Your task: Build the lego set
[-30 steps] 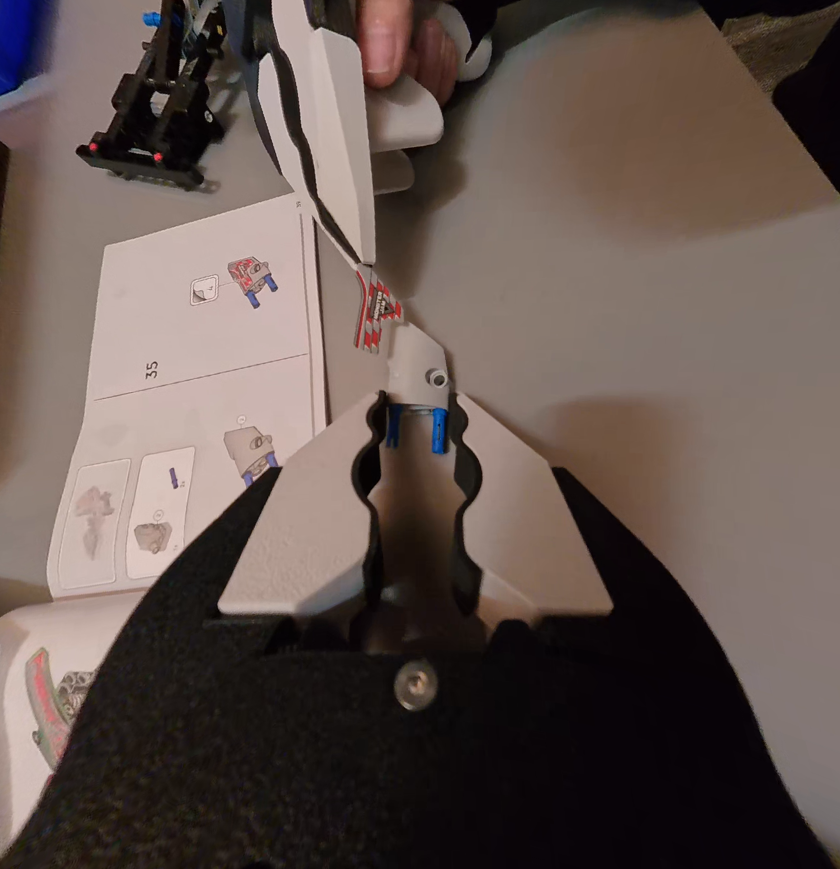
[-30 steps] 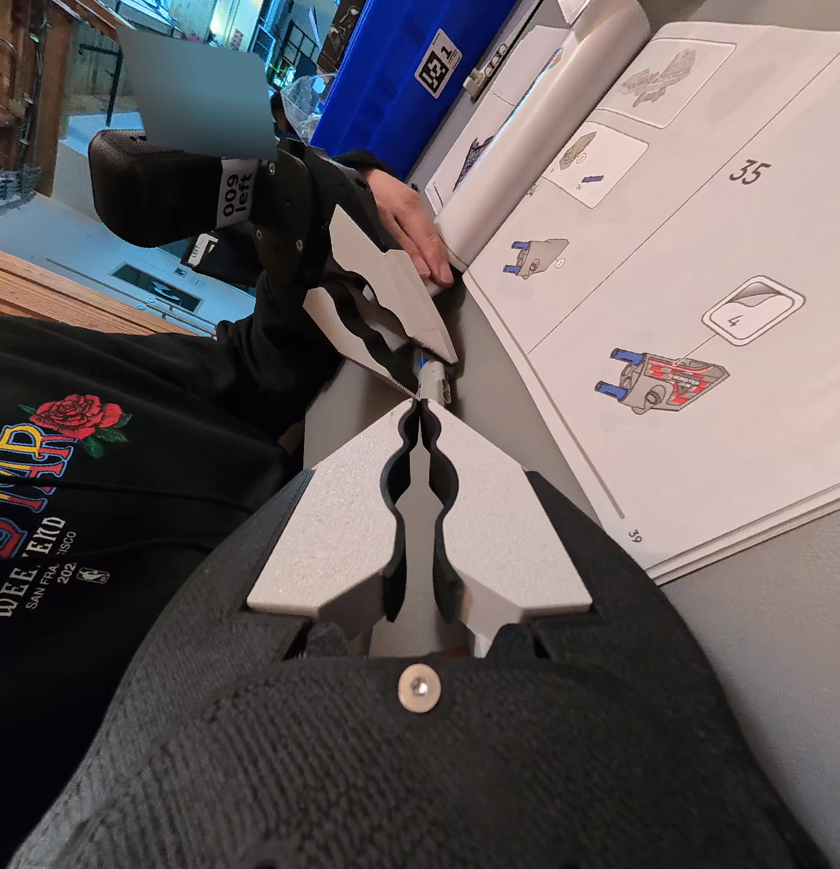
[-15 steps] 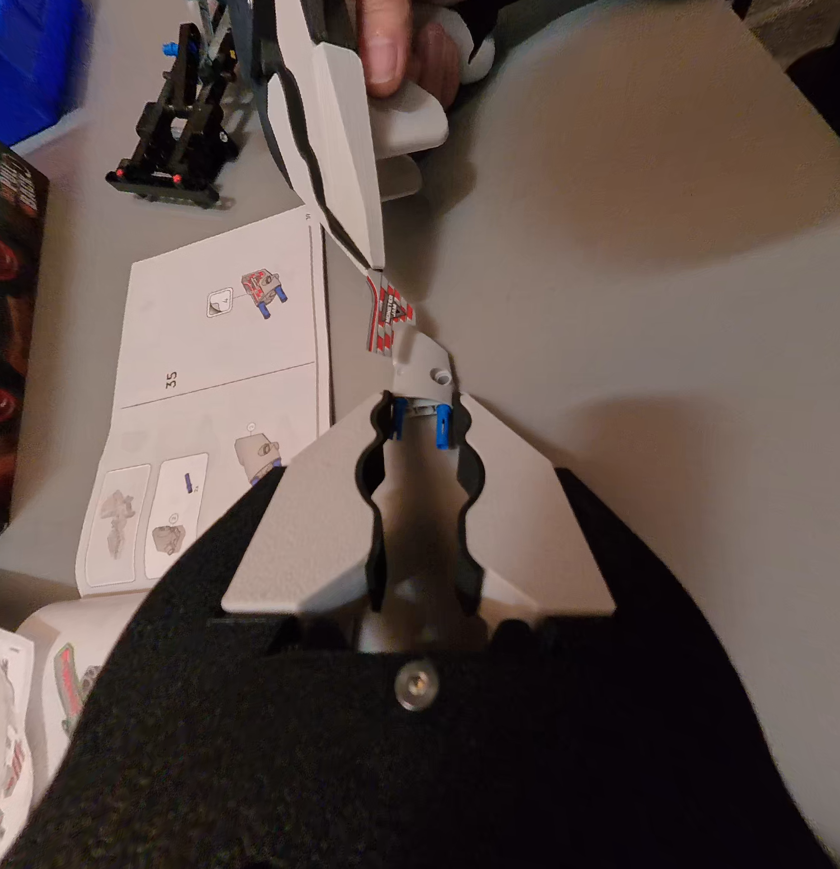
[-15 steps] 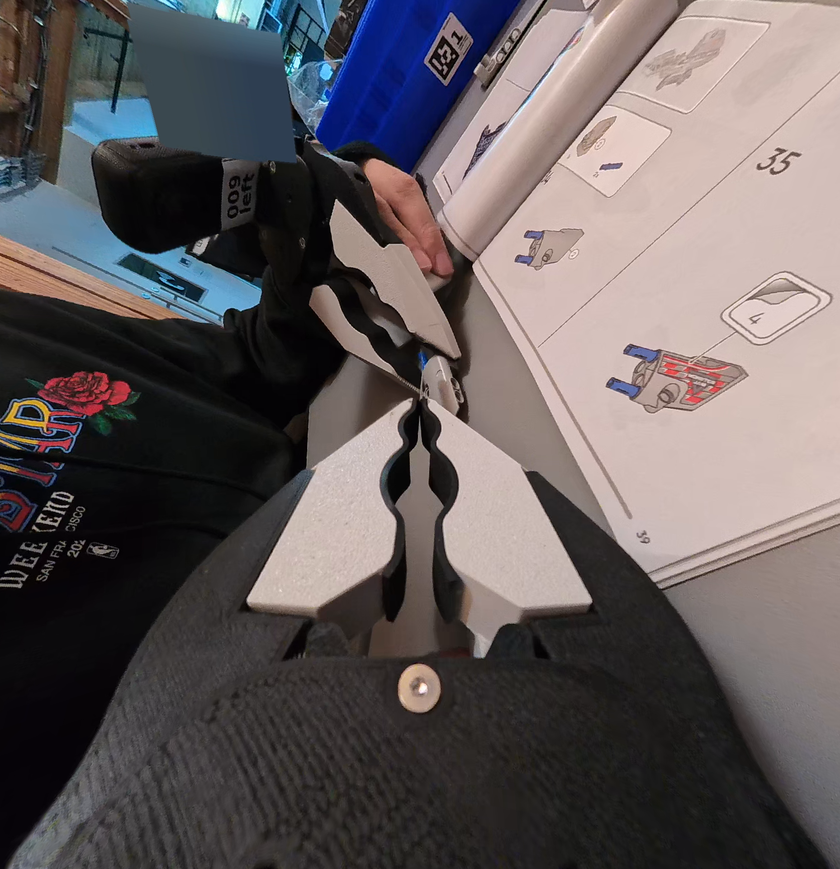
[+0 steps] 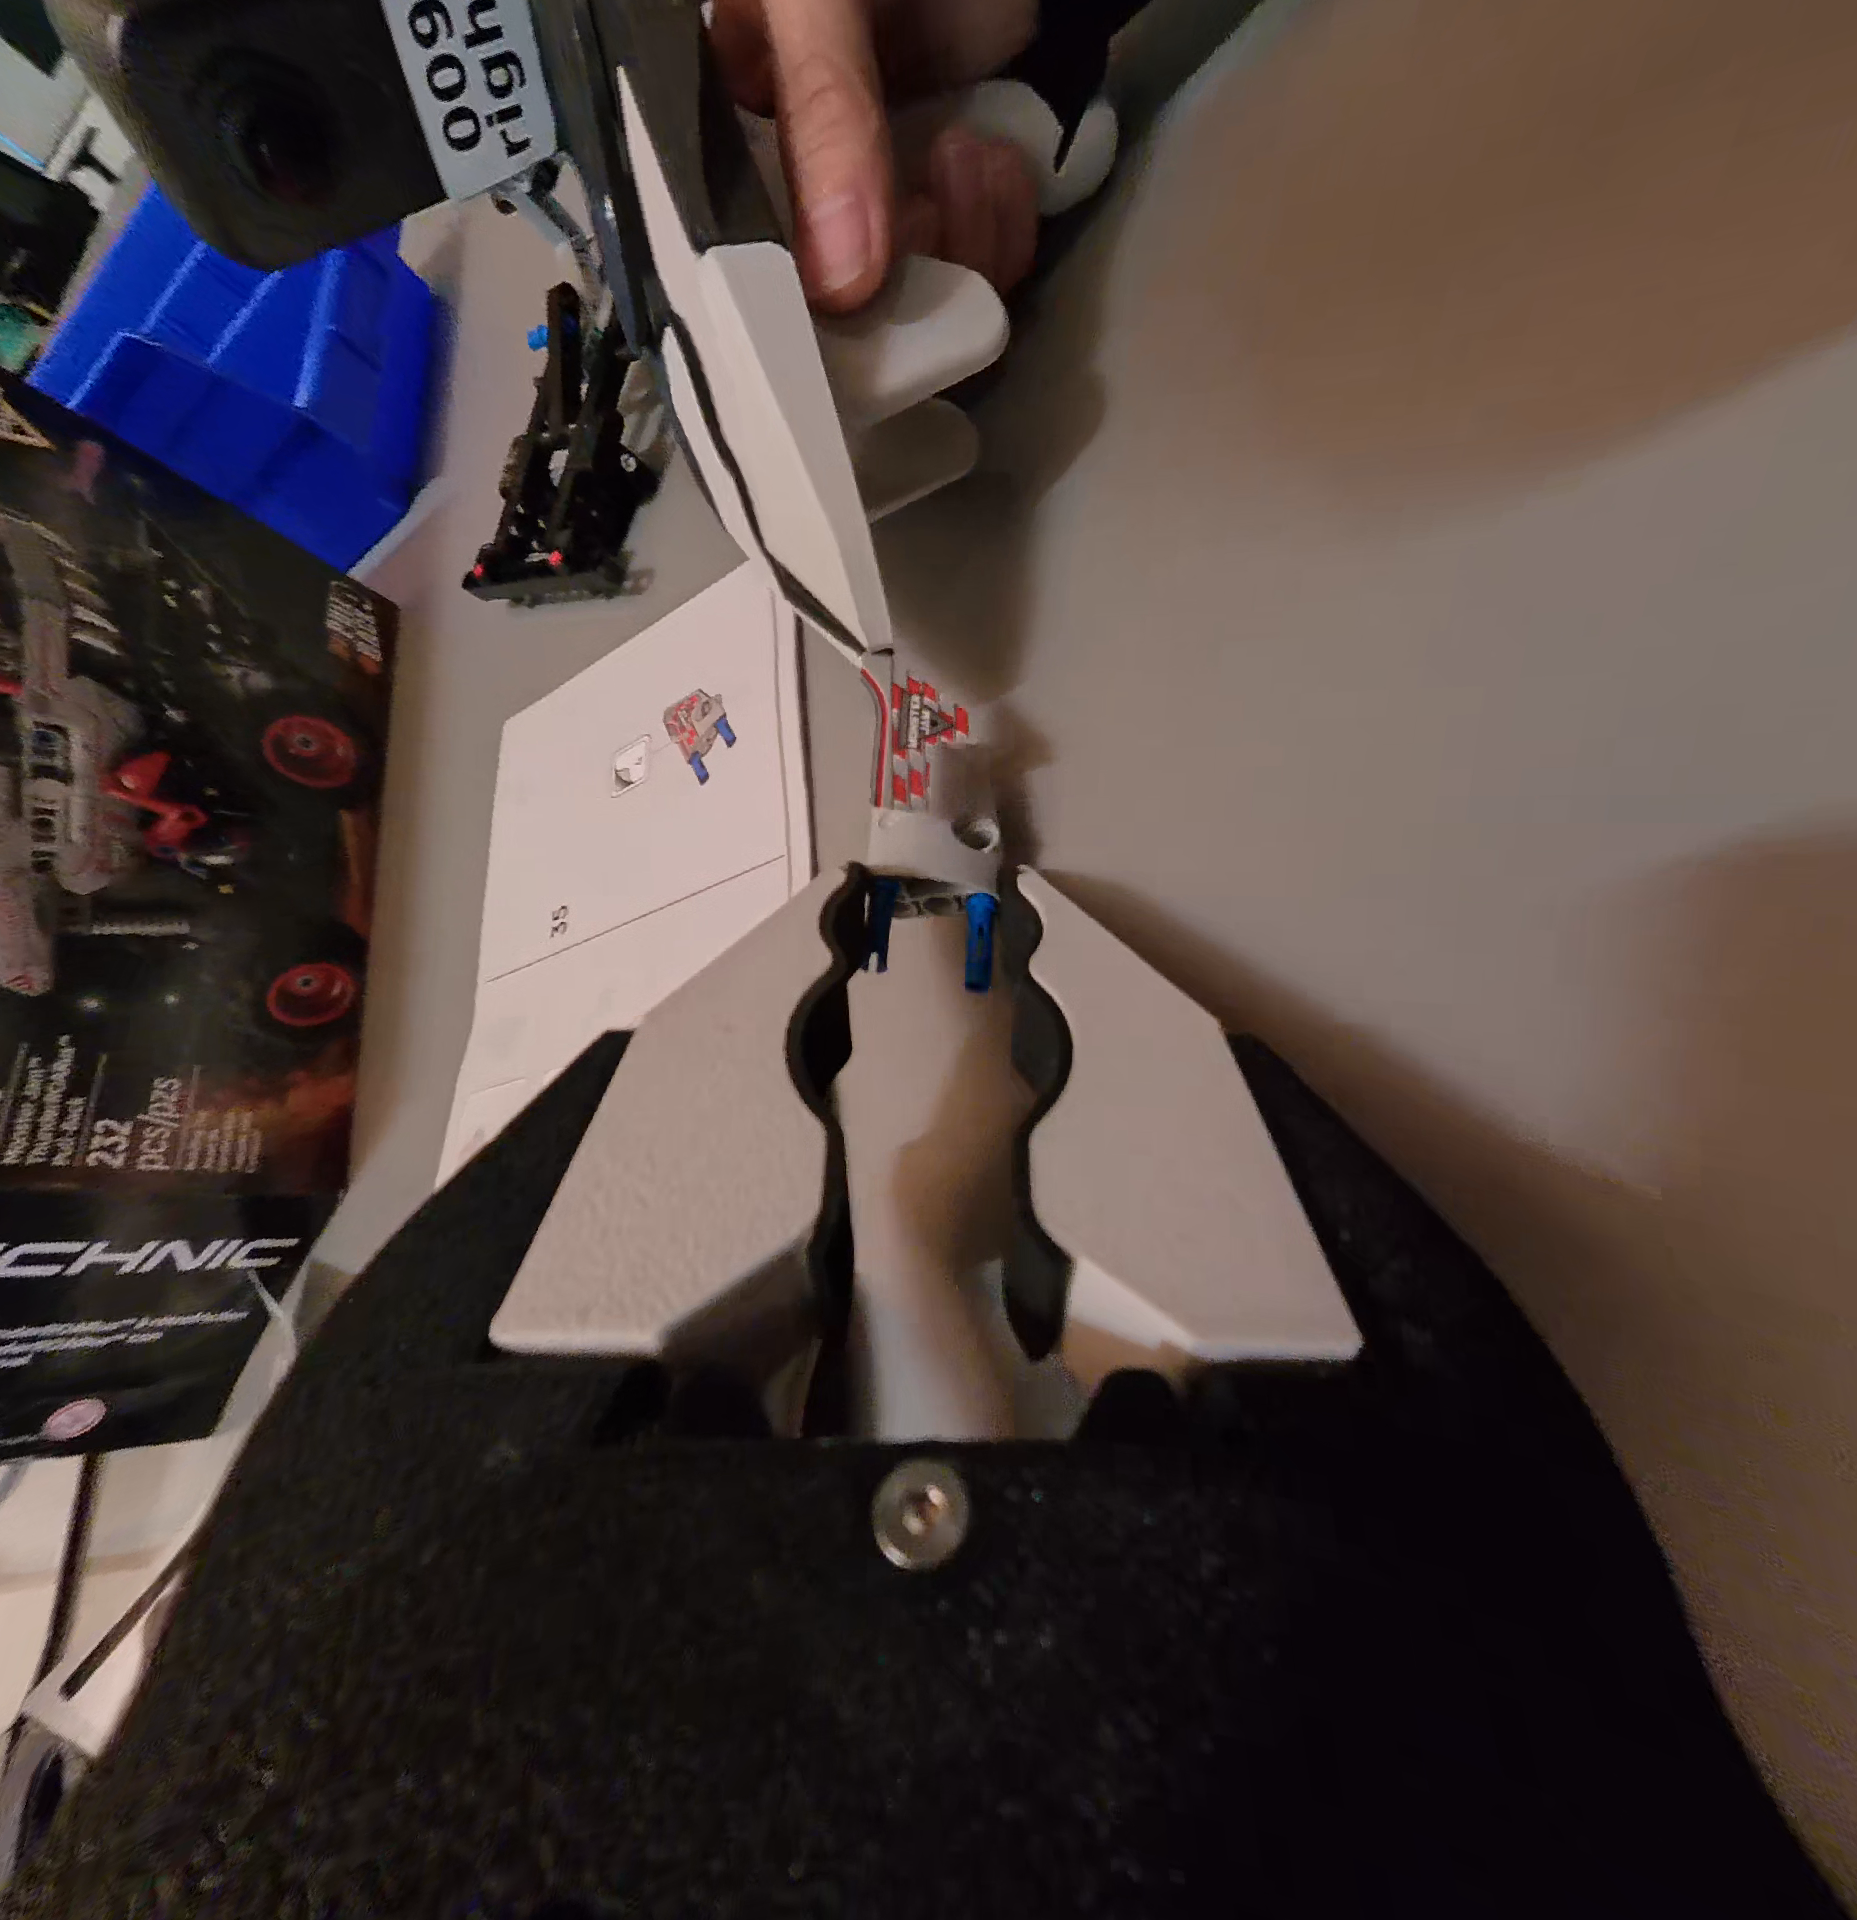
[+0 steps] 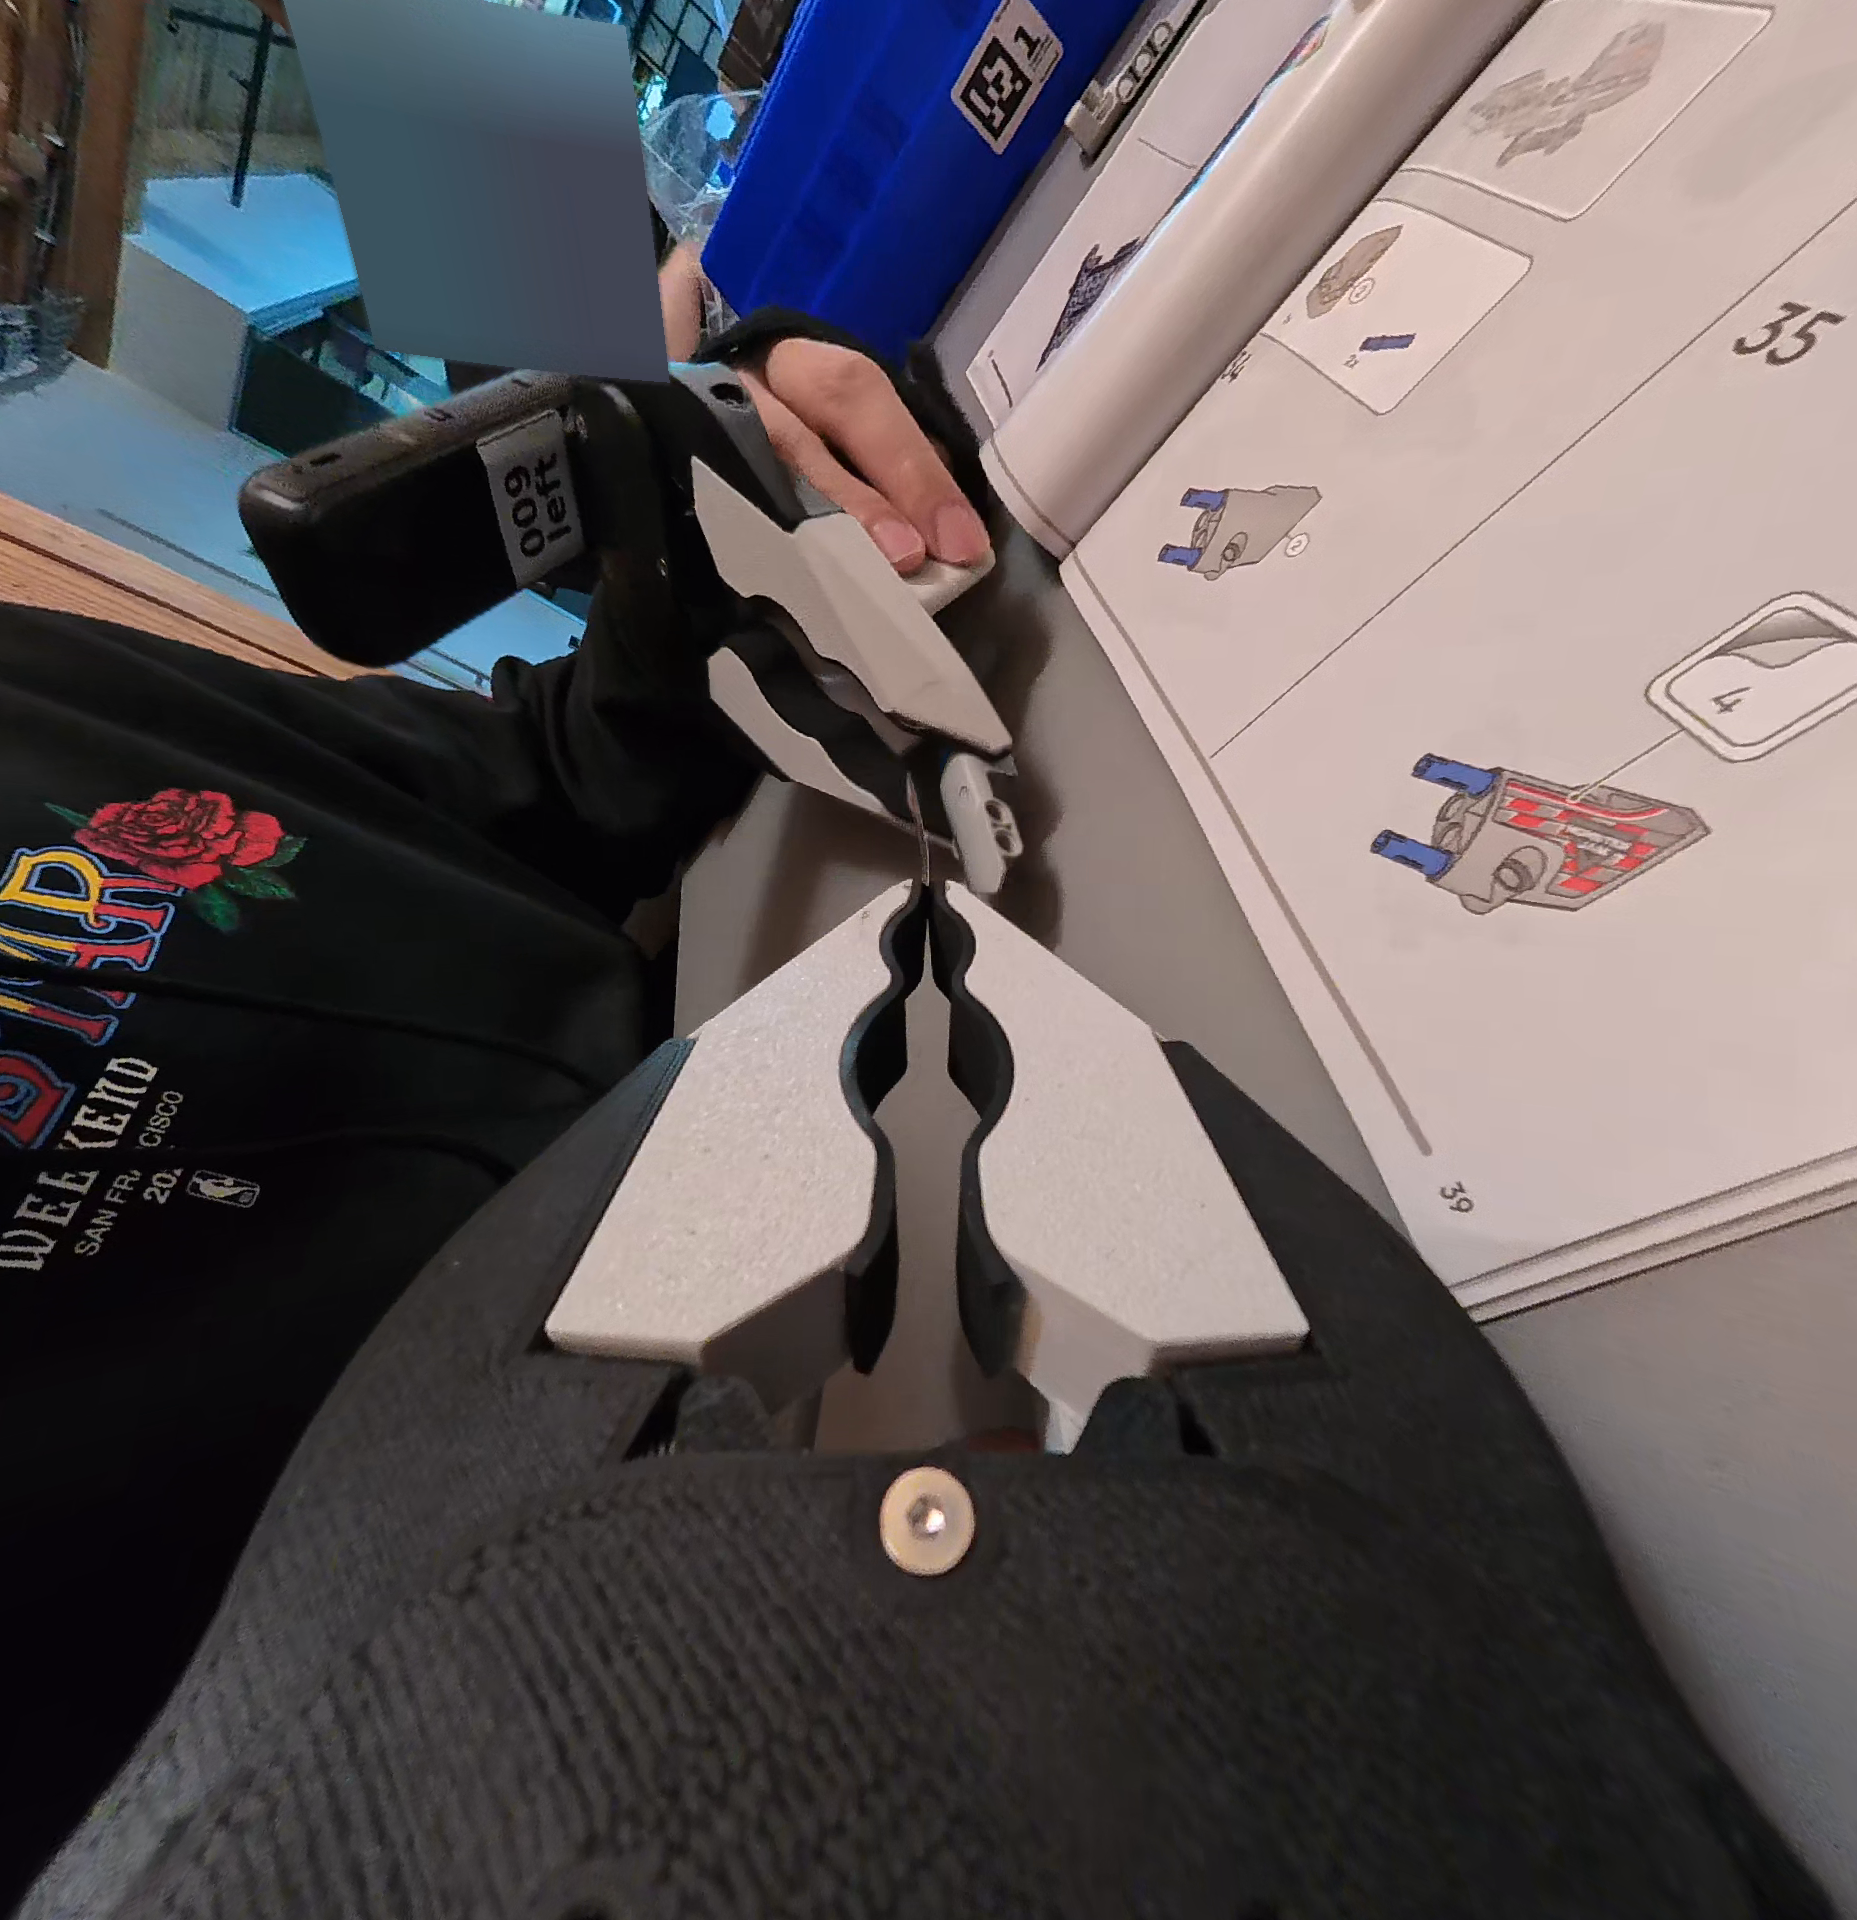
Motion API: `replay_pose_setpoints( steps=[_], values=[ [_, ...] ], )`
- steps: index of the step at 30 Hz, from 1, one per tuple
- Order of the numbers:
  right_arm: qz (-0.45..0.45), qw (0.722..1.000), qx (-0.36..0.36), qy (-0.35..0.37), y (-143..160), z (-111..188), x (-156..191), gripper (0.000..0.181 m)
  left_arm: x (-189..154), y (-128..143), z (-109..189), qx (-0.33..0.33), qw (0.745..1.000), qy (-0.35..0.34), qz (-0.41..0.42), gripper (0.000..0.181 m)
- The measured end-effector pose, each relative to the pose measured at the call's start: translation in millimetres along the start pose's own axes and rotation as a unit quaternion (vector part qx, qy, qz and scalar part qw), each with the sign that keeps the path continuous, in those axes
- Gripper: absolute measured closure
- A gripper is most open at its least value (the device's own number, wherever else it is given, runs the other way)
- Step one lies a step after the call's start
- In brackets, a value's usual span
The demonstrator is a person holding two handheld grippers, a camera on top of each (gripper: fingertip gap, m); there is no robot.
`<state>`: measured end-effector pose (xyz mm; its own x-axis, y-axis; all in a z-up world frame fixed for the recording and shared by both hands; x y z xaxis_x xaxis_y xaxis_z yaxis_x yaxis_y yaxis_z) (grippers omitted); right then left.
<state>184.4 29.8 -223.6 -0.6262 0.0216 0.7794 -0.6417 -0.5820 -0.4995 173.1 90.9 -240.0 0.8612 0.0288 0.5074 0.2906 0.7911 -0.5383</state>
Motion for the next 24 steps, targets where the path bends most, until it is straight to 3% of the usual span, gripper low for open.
replay_pose_setpoints(
  steps=[24],
  values=[
    [-0.014,1.0,-0.005,0.024,-2.7,-2.7,-6.4,0.181,0.5,-0.3,-0.4,0.003,1.0,-0.012,-0.001,0.158]
  ],
)
Point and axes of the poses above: each gripper's, where its closed fingertips meet, z back along the fingers, y out of its underside, x = y × z across the jaws, the point moved 2 cm from there along z, back along the fingers, and after that the axes turned 13 degrees about x, right-handed, at the moved point
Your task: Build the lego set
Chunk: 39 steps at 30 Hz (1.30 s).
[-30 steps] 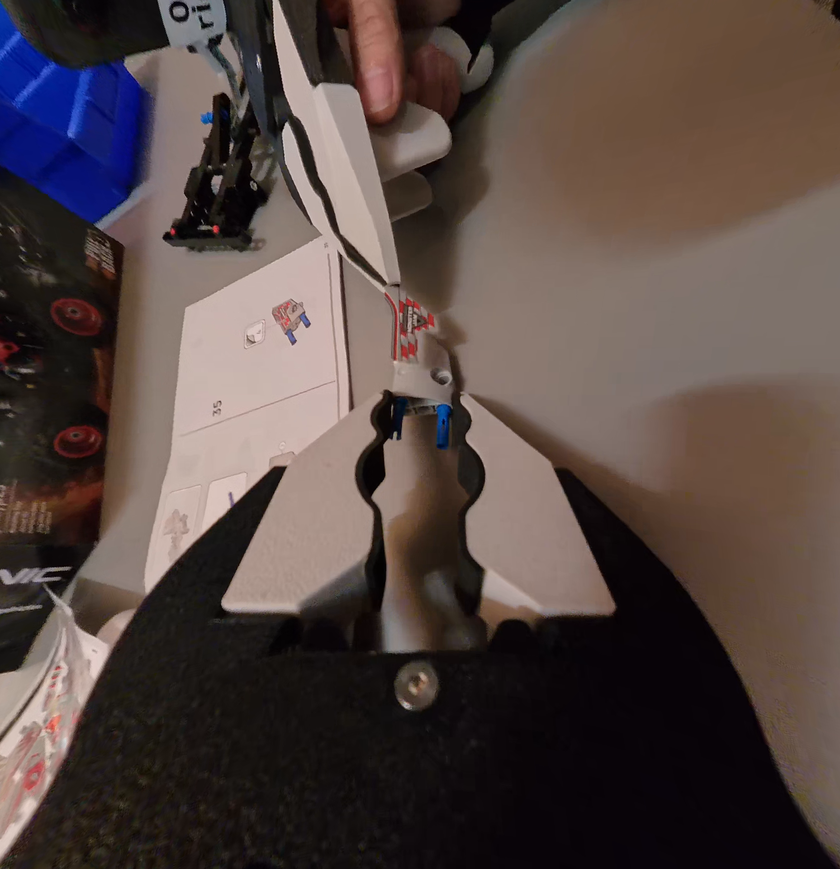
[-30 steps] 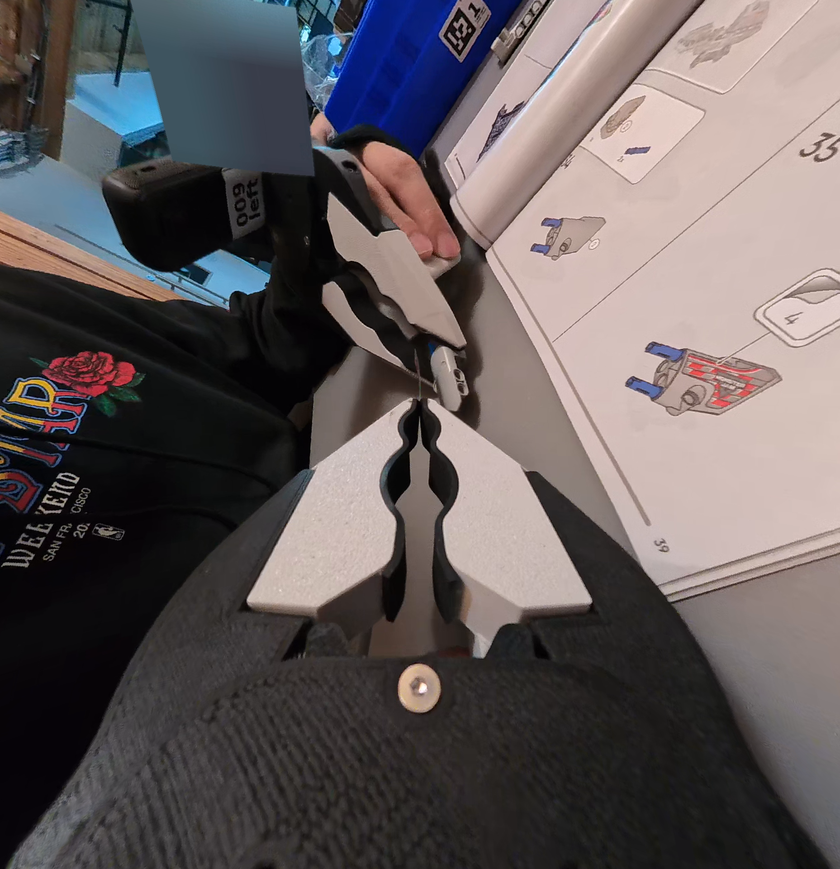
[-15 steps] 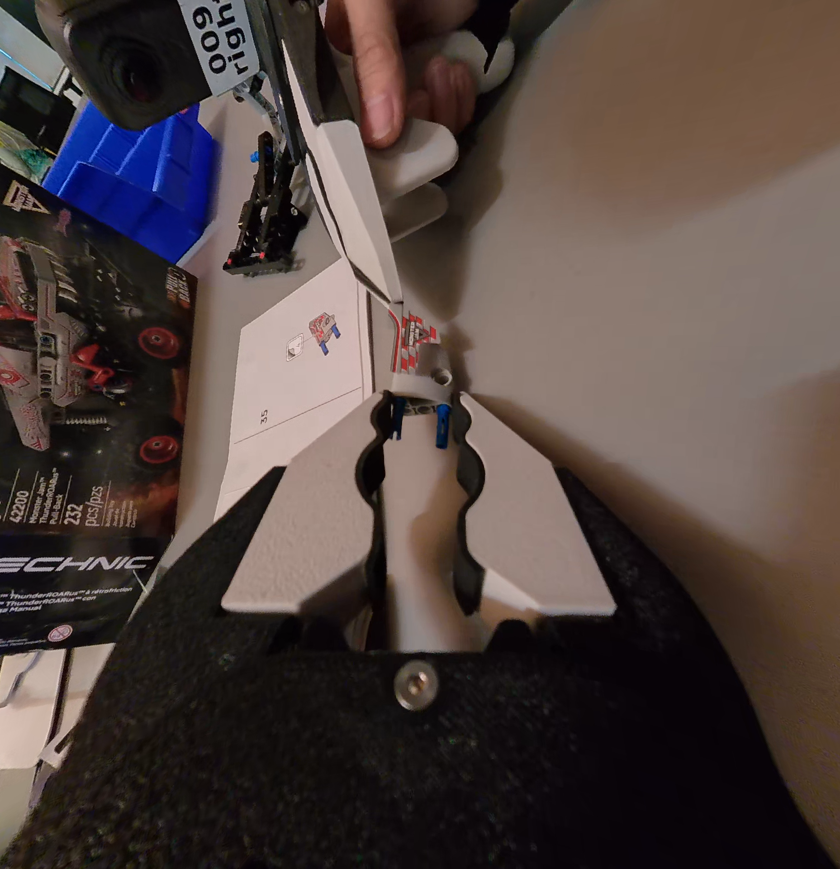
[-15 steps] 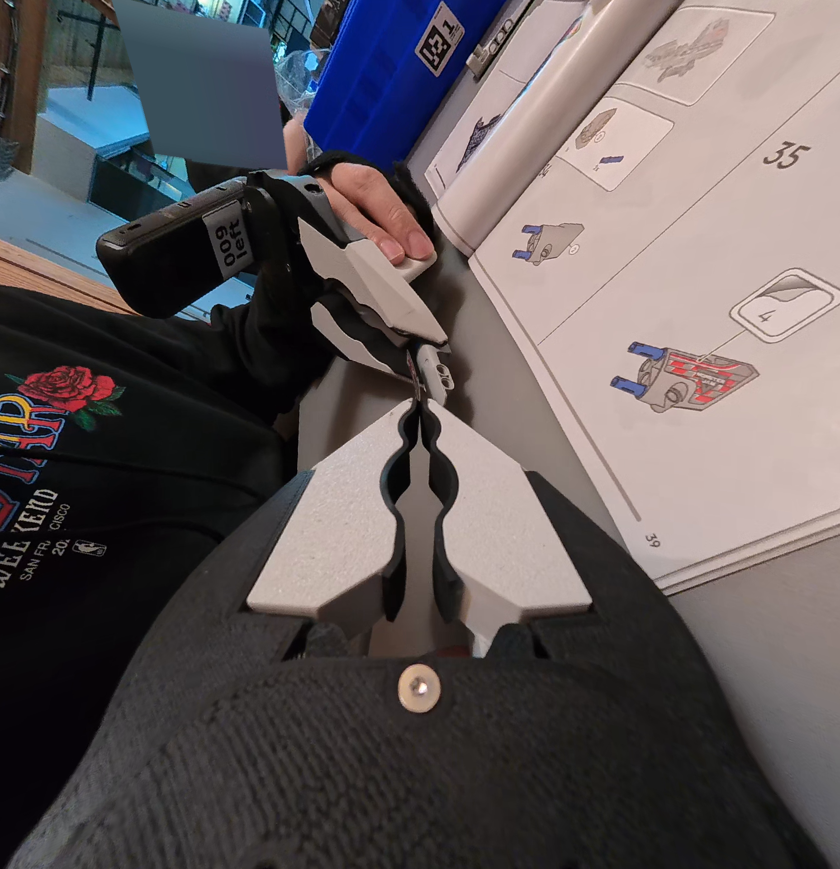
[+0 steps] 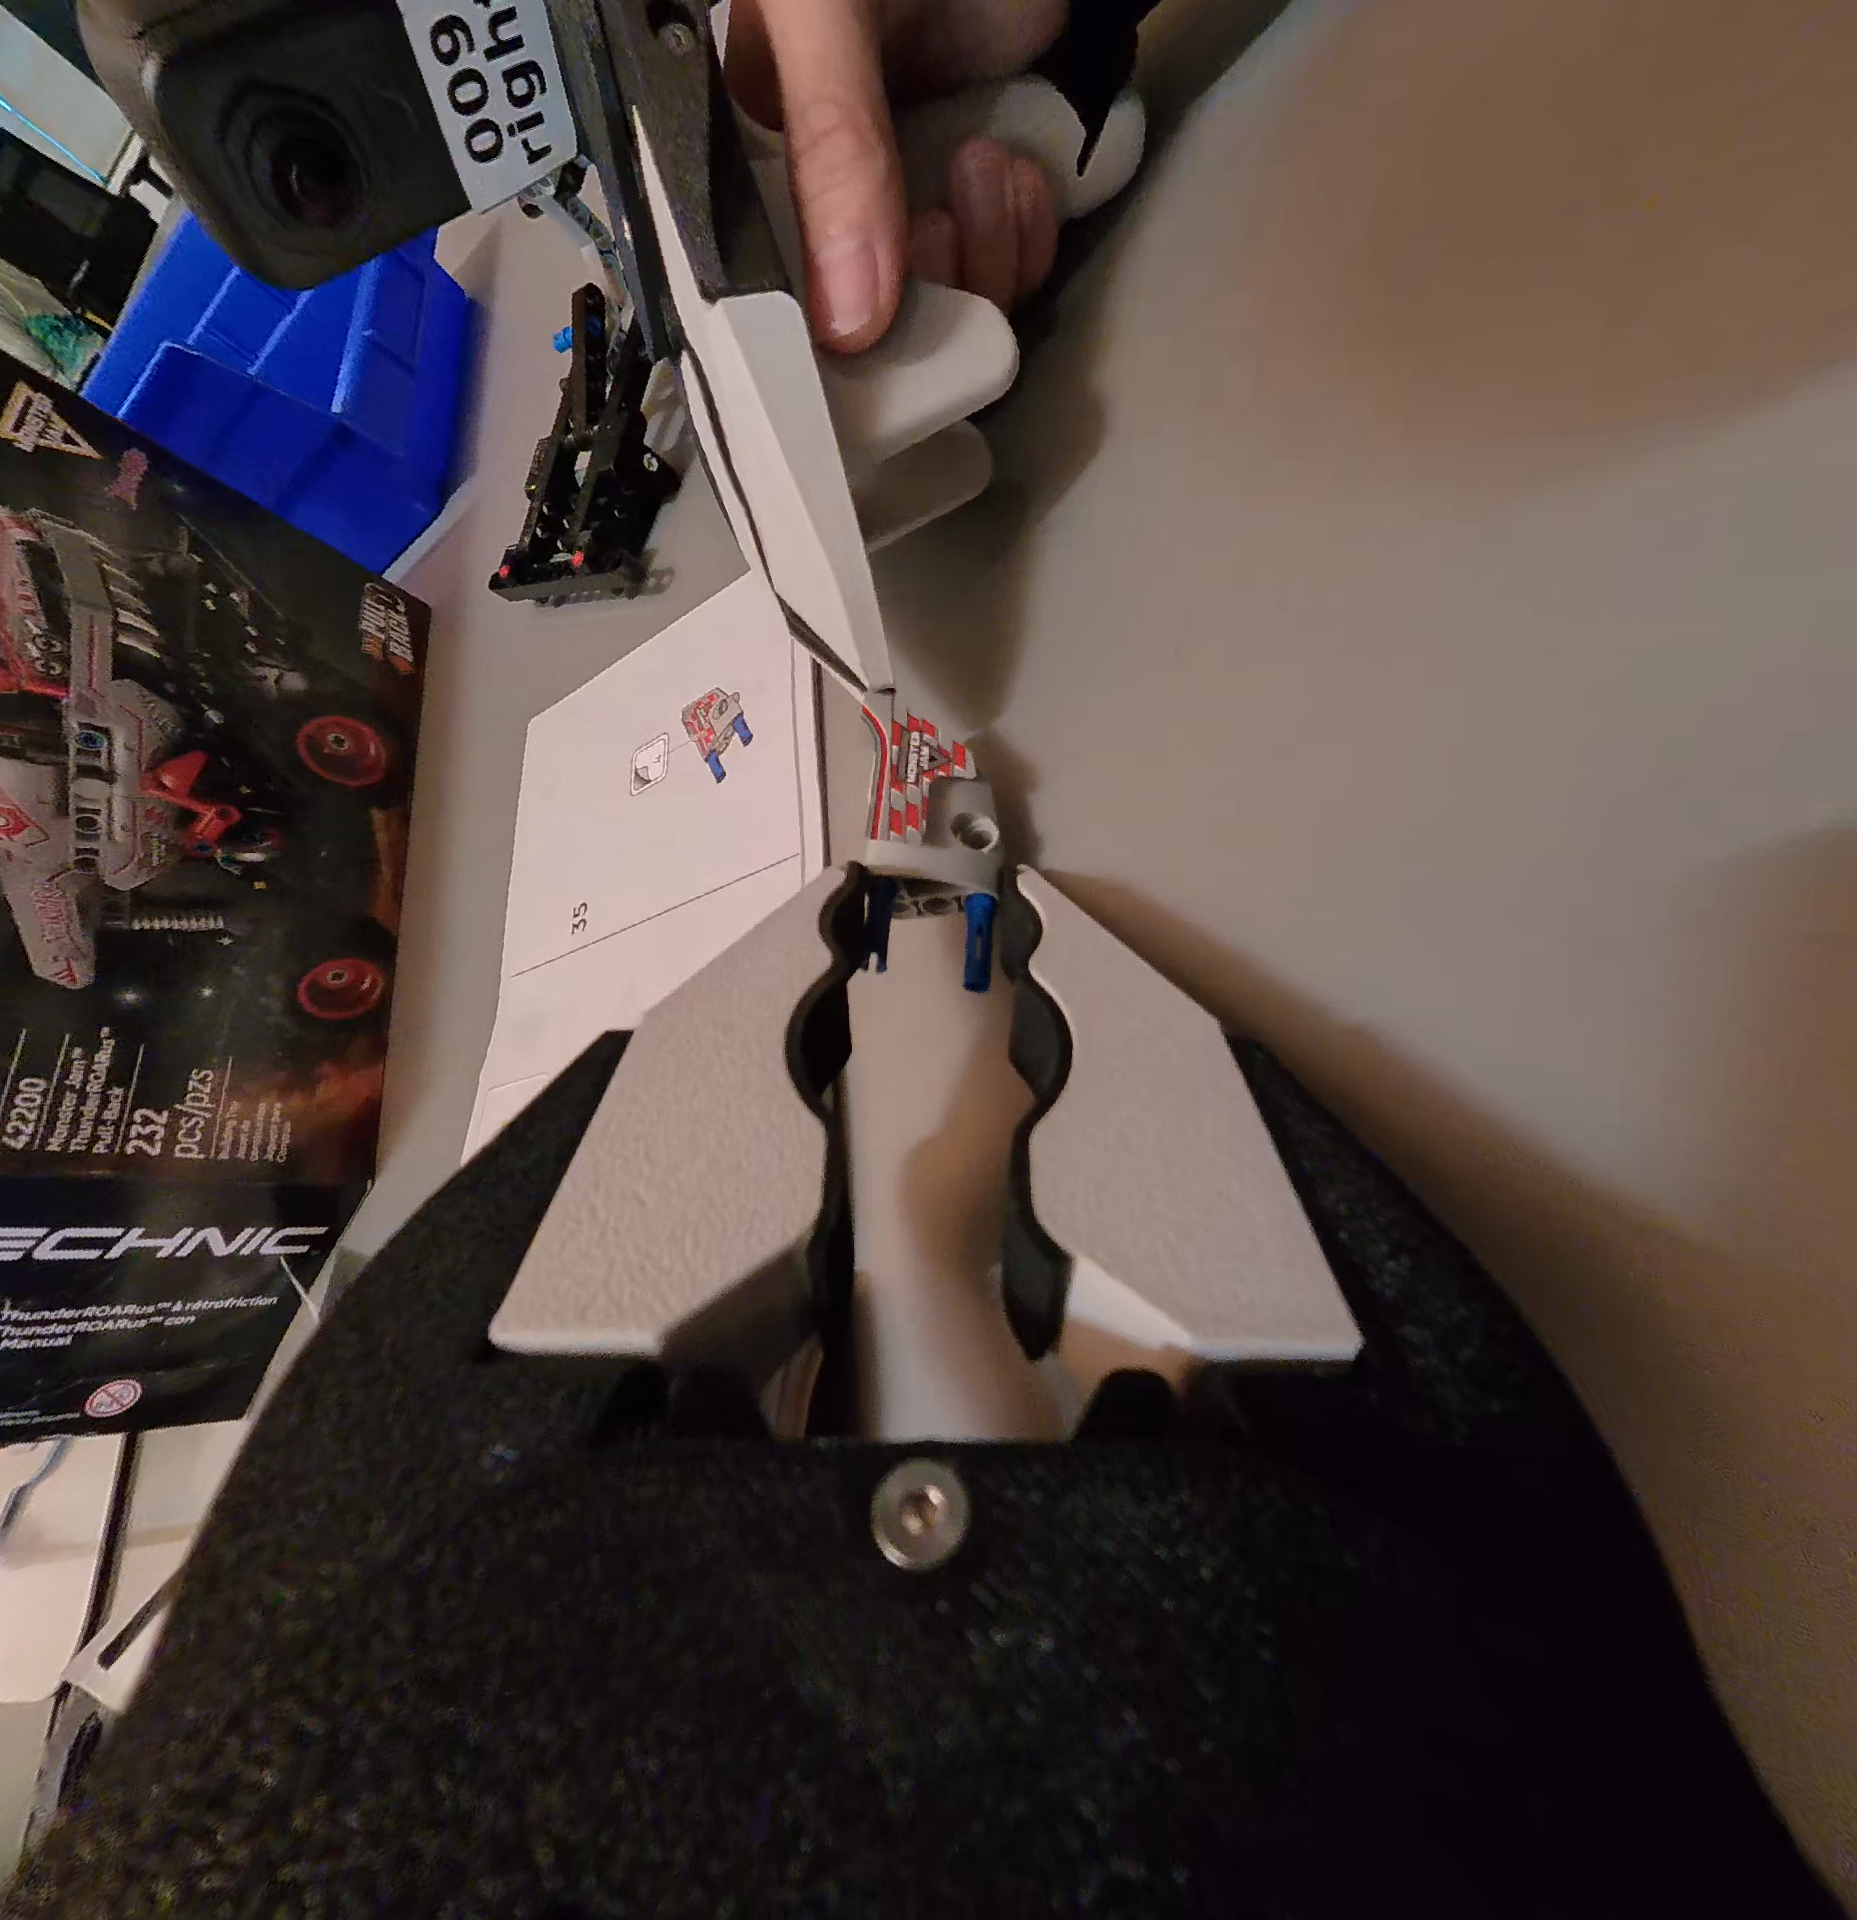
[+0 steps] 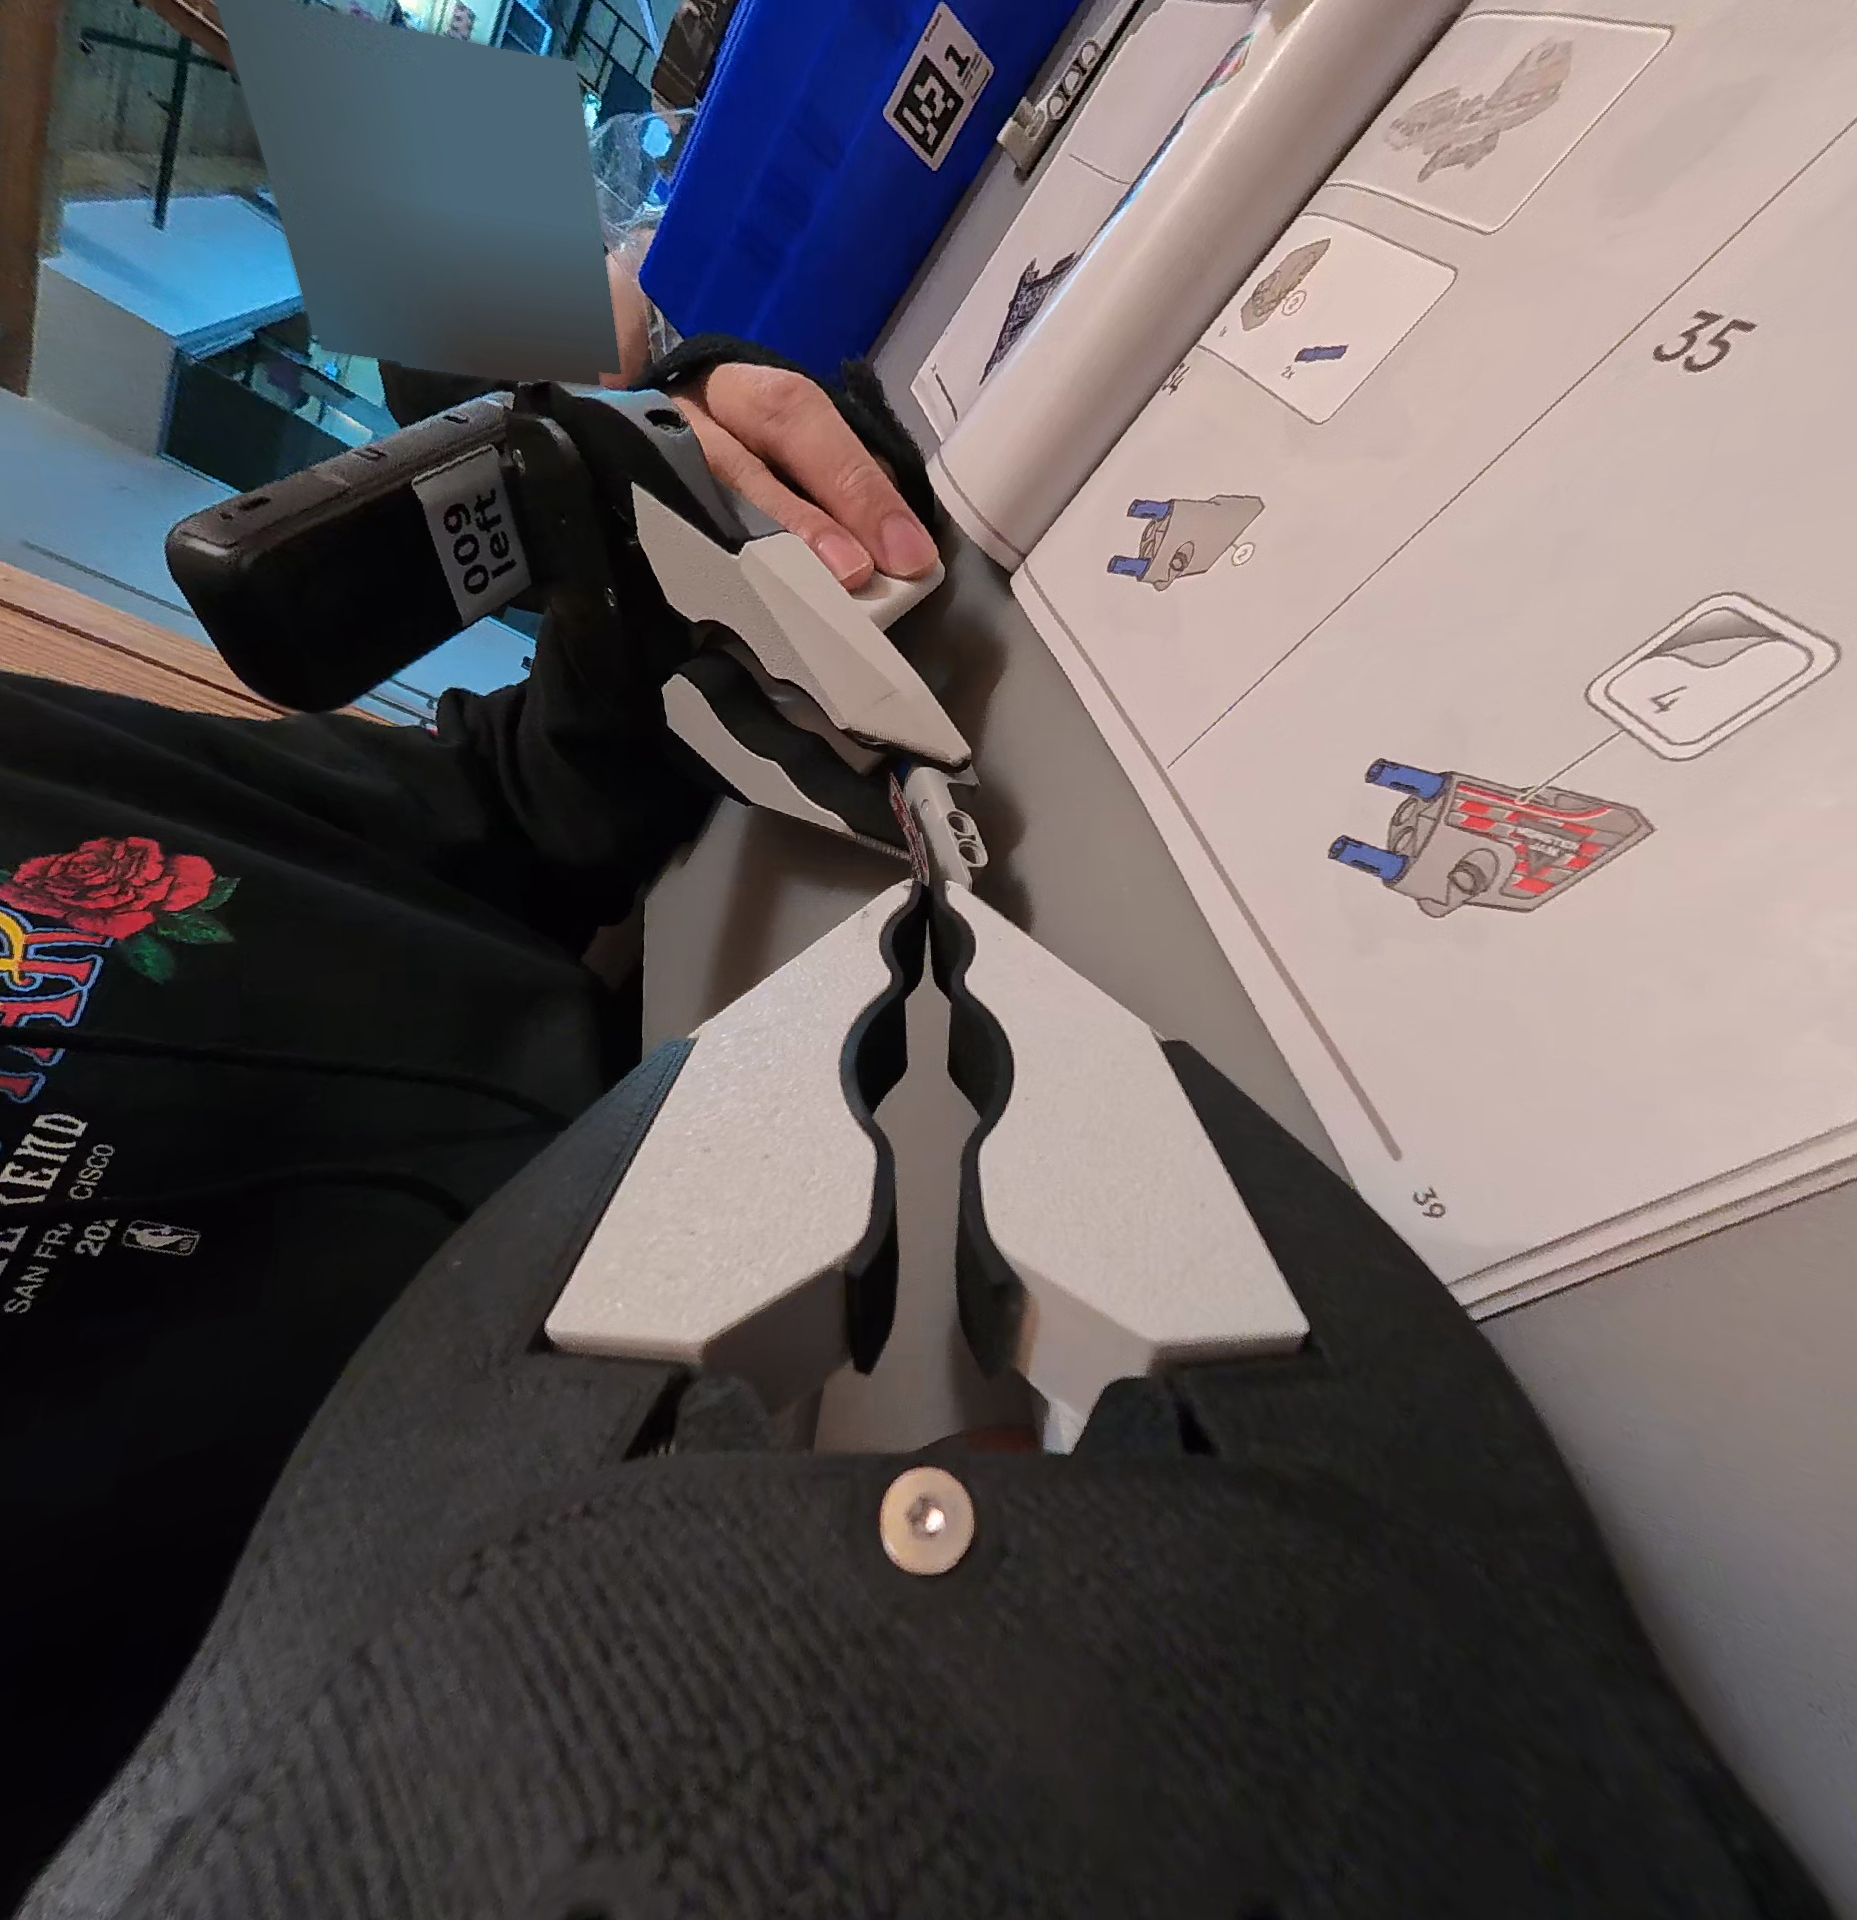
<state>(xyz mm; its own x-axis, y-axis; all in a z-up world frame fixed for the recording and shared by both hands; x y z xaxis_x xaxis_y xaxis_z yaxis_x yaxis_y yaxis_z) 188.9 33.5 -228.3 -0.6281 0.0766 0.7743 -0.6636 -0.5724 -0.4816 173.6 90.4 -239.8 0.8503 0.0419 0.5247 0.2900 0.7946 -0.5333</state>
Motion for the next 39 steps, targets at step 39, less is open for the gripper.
replay_pose_setpoints(
  steps=[39],
  values=[
    [0.01,1.0,-0.006,-0.013,-3,-3,5,0.181,3,4,-6,0.04,0.996,0.035,0.066,0.159]
  ],
)
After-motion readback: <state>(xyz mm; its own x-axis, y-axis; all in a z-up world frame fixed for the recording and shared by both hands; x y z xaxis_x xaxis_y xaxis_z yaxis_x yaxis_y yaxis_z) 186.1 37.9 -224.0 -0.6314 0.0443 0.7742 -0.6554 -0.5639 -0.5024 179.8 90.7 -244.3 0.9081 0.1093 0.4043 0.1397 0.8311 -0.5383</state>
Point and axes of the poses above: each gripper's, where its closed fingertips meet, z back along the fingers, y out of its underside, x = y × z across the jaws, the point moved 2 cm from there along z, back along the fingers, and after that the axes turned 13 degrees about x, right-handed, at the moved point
